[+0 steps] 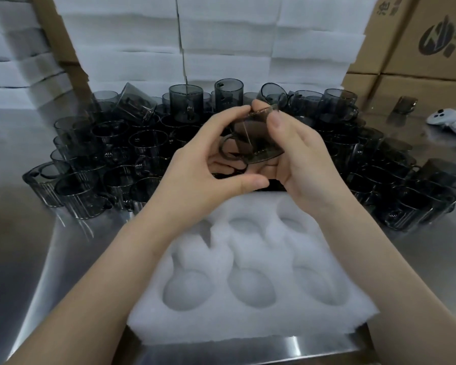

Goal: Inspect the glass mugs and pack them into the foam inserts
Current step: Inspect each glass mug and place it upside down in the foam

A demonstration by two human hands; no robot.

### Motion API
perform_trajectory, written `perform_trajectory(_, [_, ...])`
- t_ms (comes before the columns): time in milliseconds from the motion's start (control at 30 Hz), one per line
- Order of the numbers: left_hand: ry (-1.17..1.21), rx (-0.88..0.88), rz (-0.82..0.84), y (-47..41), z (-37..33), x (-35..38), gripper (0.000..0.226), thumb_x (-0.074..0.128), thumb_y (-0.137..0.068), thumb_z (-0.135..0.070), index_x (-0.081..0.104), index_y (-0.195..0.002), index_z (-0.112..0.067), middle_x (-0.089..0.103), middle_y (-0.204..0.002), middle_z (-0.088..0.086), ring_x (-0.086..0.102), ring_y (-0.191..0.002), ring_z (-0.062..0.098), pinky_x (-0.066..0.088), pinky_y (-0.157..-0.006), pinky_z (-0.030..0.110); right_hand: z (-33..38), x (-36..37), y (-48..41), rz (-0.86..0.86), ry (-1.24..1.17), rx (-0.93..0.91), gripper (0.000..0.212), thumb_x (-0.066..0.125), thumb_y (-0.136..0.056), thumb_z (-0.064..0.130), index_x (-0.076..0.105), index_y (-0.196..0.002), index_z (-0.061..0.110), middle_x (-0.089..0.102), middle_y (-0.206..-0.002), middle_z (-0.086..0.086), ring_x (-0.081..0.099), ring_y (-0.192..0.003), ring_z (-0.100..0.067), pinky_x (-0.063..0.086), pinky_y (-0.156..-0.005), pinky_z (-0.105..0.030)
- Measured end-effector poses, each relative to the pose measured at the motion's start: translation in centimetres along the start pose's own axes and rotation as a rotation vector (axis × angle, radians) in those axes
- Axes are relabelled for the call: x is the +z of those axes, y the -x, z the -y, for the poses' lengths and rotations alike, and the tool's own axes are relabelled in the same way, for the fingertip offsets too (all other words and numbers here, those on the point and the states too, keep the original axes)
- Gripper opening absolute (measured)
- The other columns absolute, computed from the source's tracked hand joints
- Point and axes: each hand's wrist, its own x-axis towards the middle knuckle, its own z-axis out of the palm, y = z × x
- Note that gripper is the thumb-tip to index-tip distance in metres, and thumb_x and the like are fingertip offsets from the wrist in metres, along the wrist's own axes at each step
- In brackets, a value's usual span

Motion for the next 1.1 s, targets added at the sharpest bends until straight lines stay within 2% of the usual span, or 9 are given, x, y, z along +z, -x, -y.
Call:
perform_trajectory(167, [-0.249, 0.092, -0.14, 0.2, -0.1, 0.2, 0.057, 0.08, -0.072, -0.019, 0.059, -0.125, -0.027, 0.067, -0.105, -0.018, 0.067, -0.091, 0.005, 0.054, -0.085, 0.021, -0.1, 0.4, 0.2, 0.027, 0.122, -0.016, 0.048, 0.049, -0.092, 0.045, 0.048, -0.136, 0.026, 0.07, -0.1, -0.009, 0.067, -0.064, -0.033, 0.051, -0.047, -0.035])
perform_trajectory(300, [-0.406, 0.13, -0.183, 0.2, -0.4, 0.3, 0.054, 0.073, -0.07, -0.02, 0.063, -0.123, -0.023, 0.07, -0.098, -0.016, 0.066, -0.088, 0.0, 0.053, -0.083, 0.018, -0.5, 0.2, 0.1, -0.053, 0.427, -0.106, 0.069, 0.072, -0.07, 0.05, 0.051, -0.132, 0.031, 0.068, -0.096, 0.006, 0.067, -0.073, -0.013, 0.051, -0.055, -0.029])
perform_trajectory(433, [-0.473, 0.175, -0.218, 0.2, -0.7, 0.4, 0.047, 0.073, -0.072, -0.025, 0.065, -0.117, -0.017, 0.07, -0.094, -0.012, 0.066, -0.083, 0.003, 0.054, -0.08, 0.023, -0.8, 0.4, 0.1, -0.128, 0.518, -0.182, 0.062, 0.062, -0.074, 0.056, 0.051, -0.129, 0.031, 0.065, -0.089, 0.025, 0.064, -0.08, -0.001, 0.054, -0.068, -0.025])
perform_trajectory(533, [-0.476, 0.184, -0.226, 0.3, -0.8, 0.6, 0.041, 0.077, -0.073, -0.02, 0.065, -0.112, -0.014, 0.068, -0.088, -0.011, 0.065, -0.079, 0.005, 0.054, -0.078, 0.023, -0.6, 0.7, 0.2, -0.127, 0.433, -0.212, 0.045, 0.05, -0.085, 0.053, 0.054, -0.122, 0.027, 0.063, -0.081, 0.019, 0.066, -0.072, -0.005, 0.054, -0.052, -0.023])
perform_trajectory(667, [-0.461, 0.2, -0.204, 0.4, -0.7, 0.7, 0.04, 0.079, -0.072, -0.019, 0.066, -0.108, -0.01, 0.062, -0.084, -0.018, 0.063, -0.077, 0.004, 0.053, -0.079, 0.015, 0.1, 1.0, 0.3, -0.134, 0.228, -0.149, 0.04, 0.035, -0.1, 0.04, 0.062, -0.118, 0.017, 0.064, -0.09, -0.022, 0.071, -0.076, -0.029, 0.057, -0.05, -0.038])
perform_trajectory(800, [-0.457, 0.18, -0.215, 0.4, -0.6, 0.5, 0.044, 0.081, -0.072, -0.012, 0.065, -0.113, -0.011, 0.066, -0.093, -0.012, 0.064, -0.084, 0.003, 0.048, -0.082, 0.008, 0.3, 0.6, 0.1, -0.075, 0.045, -0.054, 0.043, 0.031, -0.105, 0.04, 0.062, -0.126, 0.019, 0.068, -0.095, -0.015, 0.07, -0.084, -0.038, 0.056, -0.058, -0.039])
perform_trajectory(933, [-0.393, 0.114, -0.212, 0.2, -0.3, 0.3, 0.06, 0.079, -0.075, -0.009, 0.058, -0.131, -0.018, 0.063, -0.11, -0.011, 0.062, -0.098, 0.004, 0.05, -0.093, 0.02, 0.1, 0.6, -0.1, 0.093, -0.144, 0.077, 0.041, 0.04, -0.097, 0.05, 0.064, -0.118, 0.024, 0.071, -0.109, -0.015, 0.07, -0.097, -0.032, 0.057, -0.072, -0.046])
perform_trajectory(1033, [-0.479, 0.103, -0.224, 0.0, 0.0, 0.2, 0.076, 0.083, -0.072, -0.011, 0.05, -0.141, -0.015, 0.047, -0.114, 0.0, 0.05, -0.103, 0.007, 0.045, -0.096, 0.02, -0.1, 0.8, -0.1, 0.075, -0.107, 0.066, 0.042, 0.045, -0.093, 0.047, 0.067, -0.11, 0.014, 0.072, -0.096, -0.008, 0.069, -0.082, -0.025, 0.058, -0.071, -0.044])
perform_trajectory(1100, [-0.517, 0.114, -0.192, 0.1, -0.1, 0.2, 0.086, 0.085, -0.07, -0.021, 0.043, -0.145, -0.015, 0.045, -0.116, 0.0, 0.048, -0.106, 0.006, 0.041, -0.098, 0.016, -0.4, 0.9, -0.2, -0.007, 0.007, -0.033, 0.036, 0.049, -0.093, 0.04, 0.067, -0.11, 0.014, 0.07, -0.101, -0.008, 0.069, -0.092, -0.029, 0.057, -0.079, -0.045])
